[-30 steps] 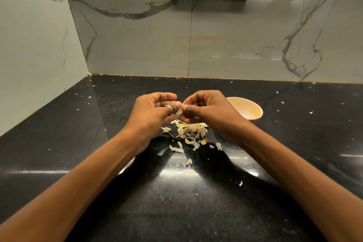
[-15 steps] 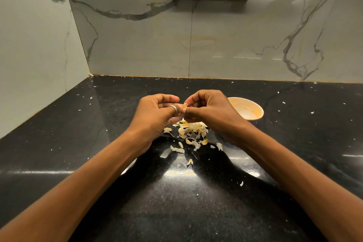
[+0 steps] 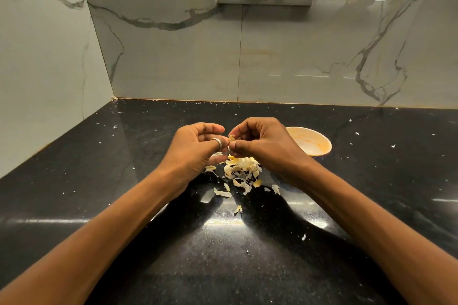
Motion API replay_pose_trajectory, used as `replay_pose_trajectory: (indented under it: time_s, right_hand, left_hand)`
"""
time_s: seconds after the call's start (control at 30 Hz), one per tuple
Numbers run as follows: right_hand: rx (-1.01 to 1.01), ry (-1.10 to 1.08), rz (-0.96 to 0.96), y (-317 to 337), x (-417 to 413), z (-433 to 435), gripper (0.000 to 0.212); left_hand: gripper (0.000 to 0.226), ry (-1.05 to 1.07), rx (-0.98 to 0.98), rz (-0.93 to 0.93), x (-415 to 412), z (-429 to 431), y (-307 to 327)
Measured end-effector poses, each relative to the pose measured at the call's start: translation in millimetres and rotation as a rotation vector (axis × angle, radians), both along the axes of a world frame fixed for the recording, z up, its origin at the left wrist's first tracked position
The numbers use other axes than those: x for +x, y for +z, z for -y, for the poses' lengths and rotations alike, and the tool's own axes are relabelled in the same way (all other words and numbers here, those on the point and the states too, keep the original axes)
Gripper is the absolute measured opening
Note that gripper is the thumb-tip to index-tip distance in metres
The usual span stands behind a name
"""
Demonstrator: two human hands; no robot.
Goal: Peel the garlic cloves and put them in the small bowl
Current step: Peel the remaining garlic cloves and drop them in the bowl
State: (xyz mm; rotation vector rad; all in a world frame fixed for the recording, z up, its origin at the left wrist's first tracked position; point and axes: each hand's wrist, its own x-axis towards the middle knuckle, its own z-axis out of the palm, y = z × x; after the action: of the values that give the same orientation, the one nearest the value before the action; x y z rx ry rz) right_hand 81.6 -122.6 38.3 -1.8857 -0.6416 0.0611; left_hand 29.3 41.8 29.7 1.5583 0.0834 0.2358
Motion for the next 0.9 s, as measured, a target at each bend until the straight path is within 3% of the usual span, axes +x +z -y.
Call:
replay_pose_trajectory:
  time_s: [0.2,0.9]
  right_hand:
    - [-0.007,0.012,-0.043,0.2,1.5,1.1,0.008]
    - [-0.132,0.026,0.047,0.1,1.6,2.6,0.008]
  left_hand:
    - [0.04,-0.025,-0.009,0.031,-3.7,2.3,4.0]
    - [0.031,-0.034,0.044,-0.007,-1.4,-0.4,1.1]
